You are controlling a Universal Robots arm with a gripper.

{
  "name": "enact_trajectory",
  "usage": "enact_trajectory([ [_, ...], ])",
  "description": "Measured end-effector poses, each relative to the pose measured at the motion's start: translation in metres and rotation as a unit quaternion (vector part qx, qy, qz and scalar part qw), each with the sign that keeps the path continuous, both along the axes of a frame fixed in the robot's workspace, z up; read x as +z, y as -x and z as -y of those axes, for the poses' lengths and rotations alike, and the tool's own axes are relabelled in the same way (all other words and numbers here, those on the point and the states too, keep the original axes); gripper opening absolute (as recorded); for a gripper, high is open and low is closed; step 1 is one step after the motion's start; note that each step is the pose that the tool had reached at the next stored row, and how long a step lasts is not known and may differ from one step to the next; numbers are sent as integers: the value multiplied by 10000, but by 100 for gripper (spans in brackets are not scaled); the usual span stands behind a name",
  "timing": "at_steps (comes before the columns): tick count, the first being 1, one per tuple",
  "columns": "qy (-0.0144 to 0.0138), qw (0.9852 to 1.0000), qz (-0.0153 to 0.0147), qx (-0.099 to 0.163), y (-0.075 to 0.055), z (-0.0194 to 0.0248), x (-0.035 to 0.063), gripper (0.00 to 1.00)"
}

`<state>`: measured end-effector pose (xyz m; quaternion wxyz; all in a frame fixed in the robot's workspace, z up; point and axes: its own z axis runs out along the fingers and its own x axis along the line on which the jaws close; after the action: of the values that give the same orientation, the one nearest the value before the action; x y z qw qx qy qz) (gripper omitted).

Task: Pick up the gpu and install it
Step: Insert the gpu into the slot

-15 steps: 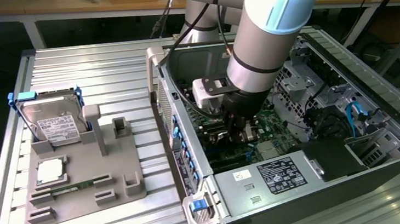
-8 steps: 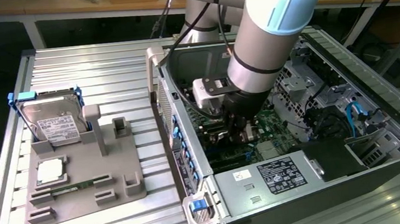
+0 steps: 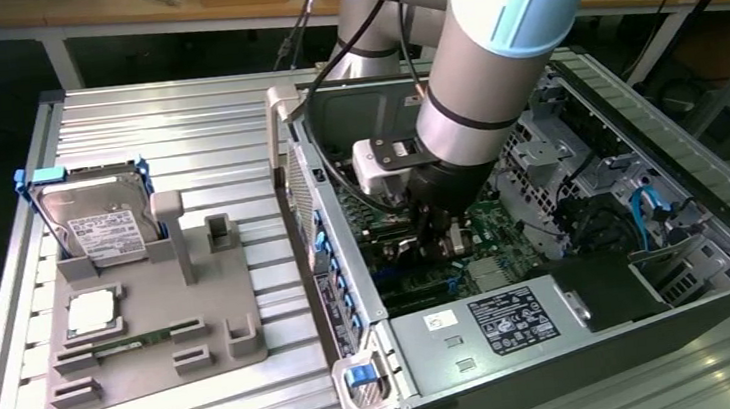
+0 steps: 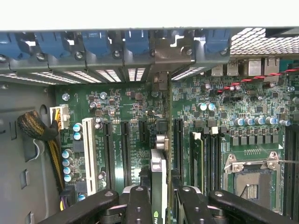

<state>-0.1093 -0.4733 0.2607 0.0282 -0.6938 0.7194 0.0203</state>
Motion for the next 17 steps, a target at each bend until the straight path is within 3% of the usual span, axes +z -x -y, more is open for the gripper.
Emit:
enact_trajectory([
  [6, 2, 10000, -3, 3, -13, 0, 7, 27],
  [11, 1, 10000, 0, 2, -107, 0, 12, 27],
  [17, 24, 10000, 0, 3, -120, -6, 71, 27],
])
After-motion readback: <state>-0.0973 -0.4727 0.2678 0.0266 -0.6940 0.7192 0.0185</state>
